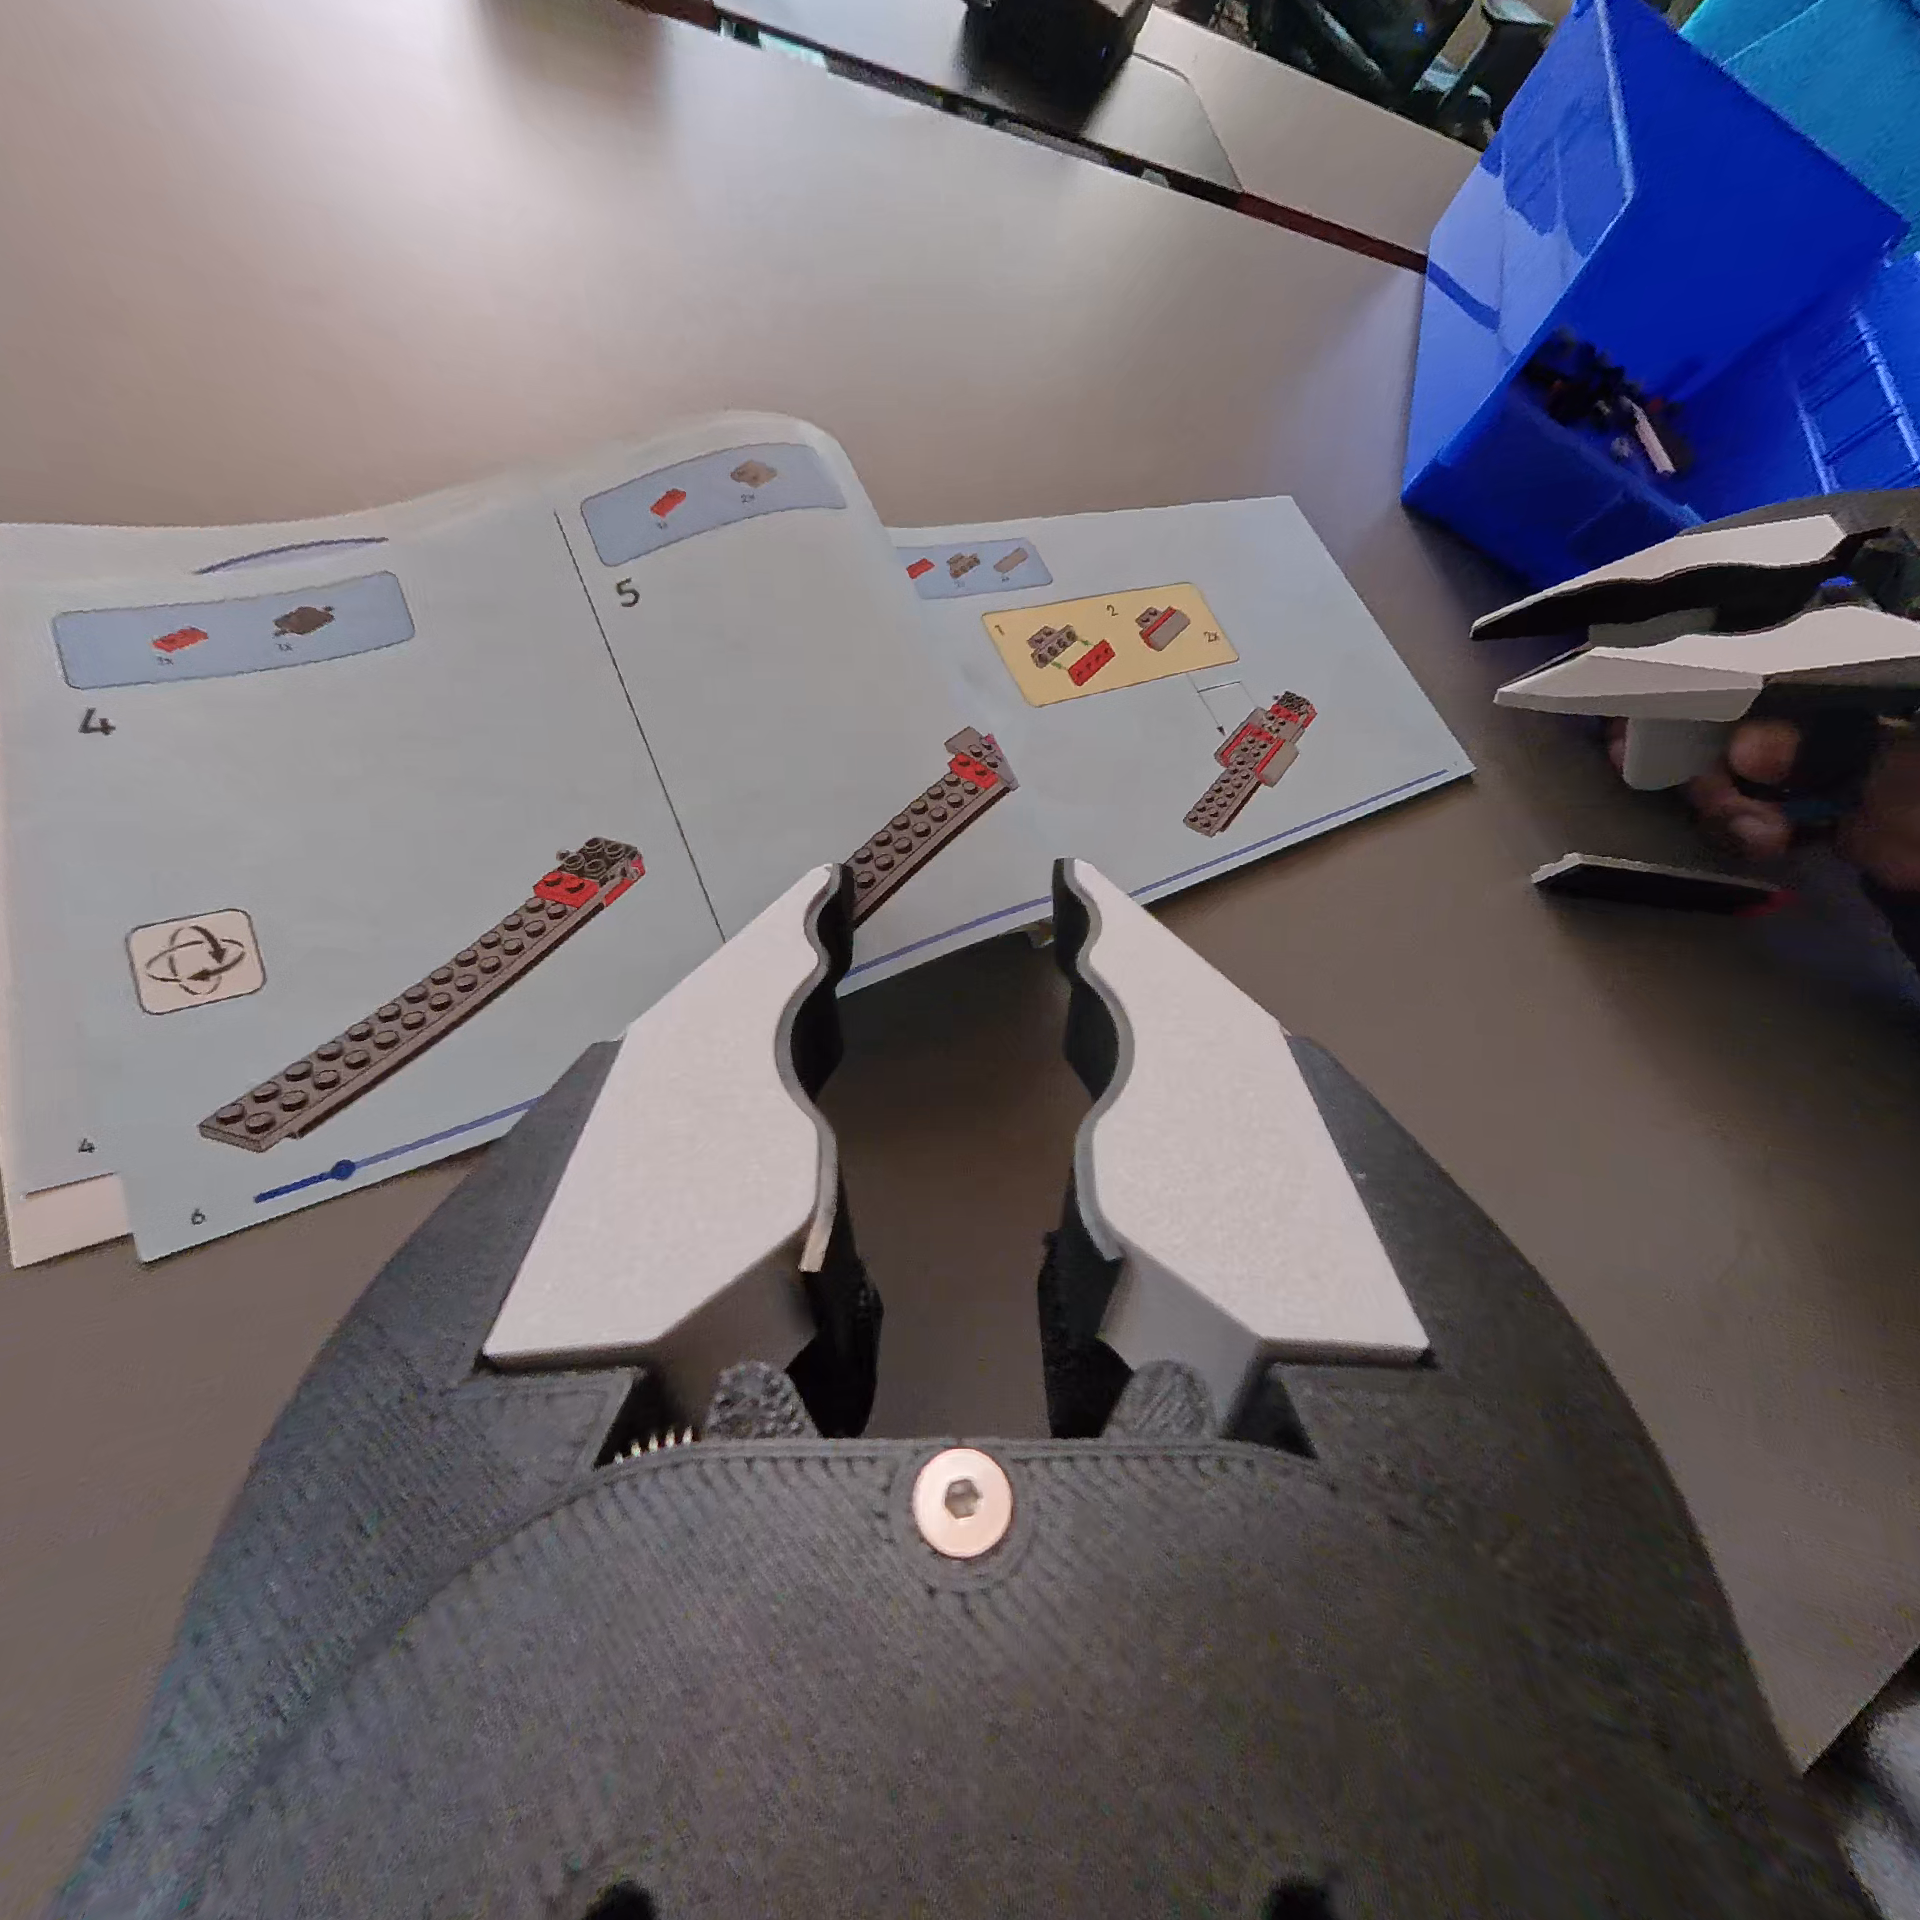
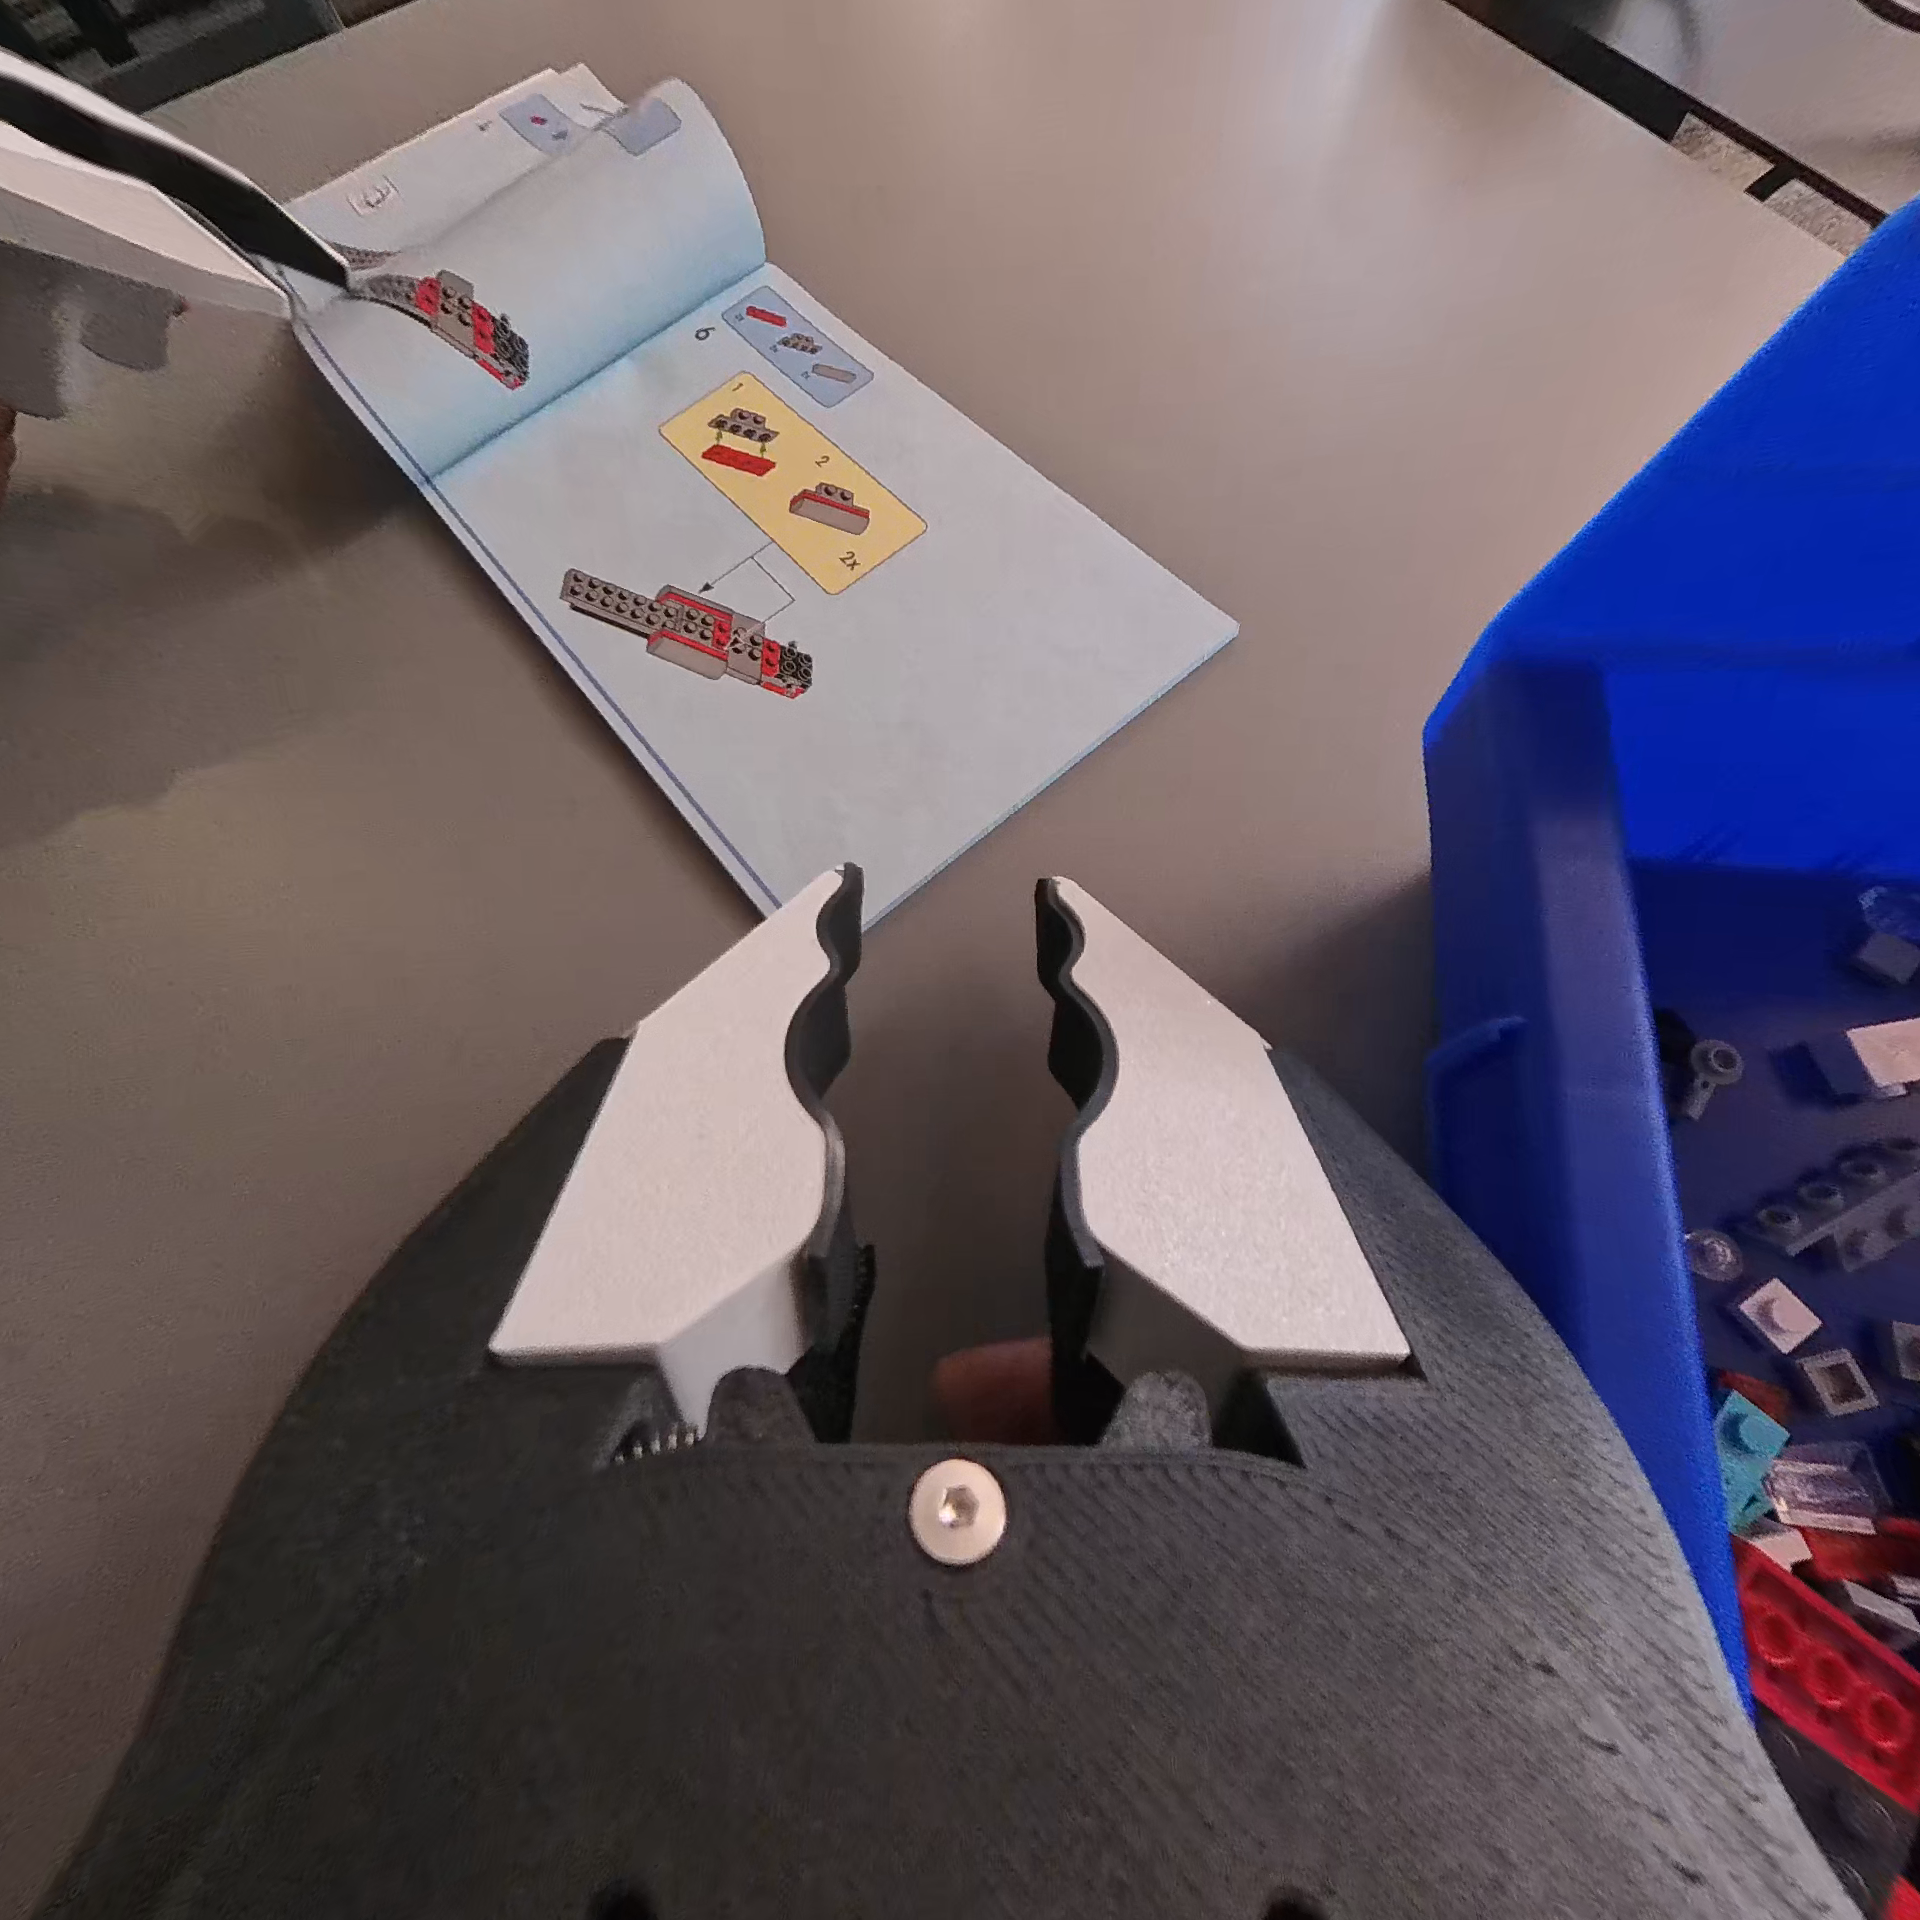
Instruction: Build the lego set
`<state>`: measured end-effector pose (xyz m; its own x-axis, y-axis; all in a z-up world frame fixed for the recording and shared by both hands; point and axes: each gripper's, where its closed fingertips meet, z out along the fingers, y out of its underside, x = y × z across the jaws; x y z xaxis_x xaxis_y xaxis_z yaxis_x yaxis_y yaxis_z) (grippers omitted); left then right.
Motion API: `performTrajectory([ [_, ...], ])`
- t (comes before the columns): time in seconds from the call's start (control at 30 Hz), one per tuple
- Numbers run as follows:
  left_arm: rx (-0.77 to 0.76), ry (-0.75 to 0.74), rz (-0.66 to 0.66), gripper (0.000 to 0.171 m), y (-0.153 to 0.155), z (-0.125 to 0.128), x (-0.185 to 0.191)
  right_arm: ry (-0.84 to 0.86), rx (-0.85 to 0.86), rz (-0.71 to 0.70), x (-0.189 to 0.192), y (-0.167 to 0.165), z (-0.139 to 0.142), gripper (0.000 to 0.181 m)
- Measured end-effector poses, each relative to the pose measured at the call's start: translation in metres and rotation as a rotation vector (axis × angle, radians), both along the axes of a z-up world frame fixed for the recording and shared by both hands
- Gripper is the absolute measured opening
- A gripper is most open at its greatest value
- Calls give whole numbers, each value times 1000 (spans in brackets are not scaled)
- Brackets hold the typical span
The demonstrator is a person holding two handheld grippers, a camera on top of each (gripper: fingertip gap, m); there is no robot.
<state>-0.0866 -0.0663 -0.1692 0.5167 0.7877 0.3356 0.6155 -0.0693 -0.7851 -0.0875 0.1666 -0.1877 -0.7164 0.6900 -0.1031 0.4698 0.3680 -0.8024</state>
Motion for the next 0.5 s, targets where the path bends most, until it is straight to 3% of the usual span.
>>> performTrajectory([
  [0.5,52,123,-98,40,16,18,28,3,-4,10,1,-1,1,37],
])
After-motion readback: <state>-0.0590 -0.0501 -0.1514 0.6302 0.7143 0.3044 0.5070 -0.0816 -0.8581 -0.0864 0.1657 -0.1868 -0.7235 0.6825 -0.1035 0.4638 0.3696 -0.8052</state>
